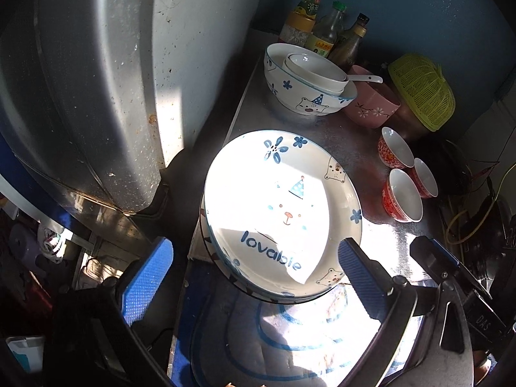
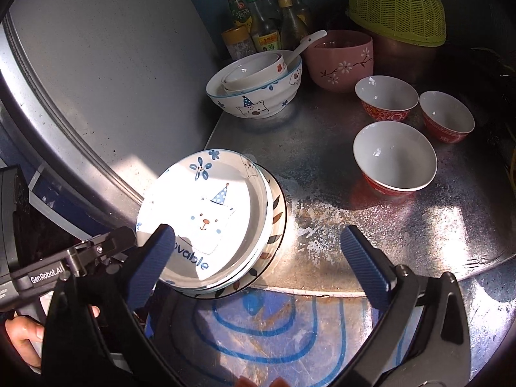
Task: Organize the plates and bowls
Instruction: 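Move both grippers to a red-patterned white bowl and close on its rim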
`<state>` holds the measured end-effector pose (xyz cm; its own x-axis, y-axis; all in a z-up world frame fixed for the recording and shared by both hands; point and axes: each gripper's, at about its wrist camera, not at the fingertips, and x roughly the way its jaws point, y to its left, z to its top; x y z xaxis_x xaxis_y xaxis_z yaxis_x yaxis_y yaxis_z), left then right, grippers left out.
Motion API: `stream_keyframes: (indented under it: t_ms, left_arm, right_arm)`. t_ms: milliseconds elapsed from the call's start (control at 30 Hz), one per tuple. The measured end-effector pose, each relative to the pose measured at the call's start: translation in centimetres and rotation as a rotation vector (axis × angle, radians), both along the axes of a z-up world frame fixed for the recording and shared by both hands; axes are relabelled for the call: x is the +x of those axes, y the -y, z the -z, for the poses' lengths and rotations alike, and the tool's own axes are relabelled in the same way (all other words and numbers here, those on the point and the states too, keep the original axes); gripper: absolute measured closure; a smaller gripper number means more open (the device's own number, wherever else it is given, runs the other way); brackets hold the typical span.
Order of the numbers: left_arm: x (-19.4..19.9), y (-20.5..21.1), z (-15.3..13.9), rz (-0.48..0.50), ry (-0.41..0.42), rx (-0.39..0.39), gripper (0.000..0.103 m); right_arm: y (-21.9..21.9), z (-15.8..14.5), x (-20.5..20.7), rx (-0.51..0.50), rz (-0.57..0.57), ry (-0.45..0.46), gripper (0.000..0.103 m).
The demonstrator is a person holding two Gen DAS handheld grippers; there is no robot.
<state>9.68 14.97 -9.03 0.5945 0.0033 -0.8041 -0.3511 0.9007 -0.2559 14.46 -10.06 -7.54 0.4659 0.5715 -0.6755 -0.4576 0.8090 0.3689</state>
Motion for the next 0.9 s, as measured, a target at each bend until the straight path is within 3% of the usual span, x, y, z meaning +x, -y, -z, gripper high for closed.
stream_keyframes:
  t_ms: [500,733,900]
  left_arm:
    - [2.8,7.7,-2.7,0.228,0.045,0.020,0.000]
    - [7.0,12.3,-2.6,0.280,0.040,0.031,0.000]
    - [11.1,14.9,-1.6,0.273,0.017,0.019,0.000]
  right_arm:
    - [8.0,-3.0,-1.3,0.000,0.220,0.028,0.000]
    - [13.1,-2.4,2.0,0.029,0.298,-0.017,0.000]
    - [14.6,-0.9,6.0,0.047,0.265,-0.070,0.001]
